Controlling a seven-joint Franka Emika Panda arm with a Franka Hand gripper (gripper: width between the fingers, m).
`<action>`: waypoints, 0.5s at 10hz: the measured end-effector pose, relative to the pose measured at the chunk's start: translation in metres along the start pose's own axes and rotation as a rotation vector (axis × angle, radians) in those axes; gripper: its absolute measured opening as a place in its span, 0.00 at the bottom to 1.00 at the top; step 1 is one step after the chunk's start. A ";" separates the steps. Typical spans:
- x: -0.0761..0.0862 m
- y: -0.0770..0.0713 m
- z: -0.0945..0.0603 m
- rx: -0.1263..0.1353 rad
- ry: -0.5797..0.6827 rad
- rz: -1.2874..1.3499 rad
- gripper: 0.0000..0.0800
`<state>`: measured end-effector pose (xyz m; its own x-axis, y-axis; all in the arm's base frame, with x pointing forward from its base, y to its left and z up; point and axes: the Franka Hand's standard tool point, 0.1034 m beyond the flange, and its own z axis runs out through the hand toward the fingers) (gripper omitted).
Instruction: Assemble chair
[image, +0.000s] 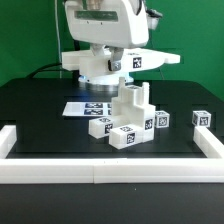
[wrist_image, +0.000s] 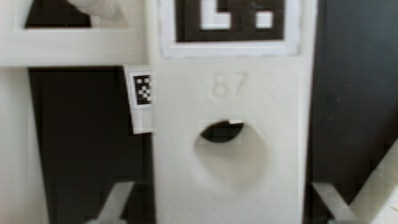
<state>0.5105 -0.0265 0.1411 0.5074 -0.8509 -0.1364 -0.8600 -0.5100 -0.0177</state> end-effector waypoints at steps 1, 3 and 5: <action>-0.012 -0.008 0.002 -0.022 0.019 -0.055 0.36; -0.018 -0.016 0.003 -0.024 0.019 -0.121 0.36; -0.016 -0.022 0.005 -0.023 0.021 -0.167 0.36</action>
Offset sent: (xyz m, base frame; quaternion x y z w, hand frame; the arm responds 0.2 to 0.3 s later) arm 0.0279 0.0181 -0.0004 0.0239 -0.0219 -0.0797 0.9963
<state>0.5214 -0.0013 0.1383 0.6447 -0.7561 -0.1126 -0.7620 -0.6474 -0.0159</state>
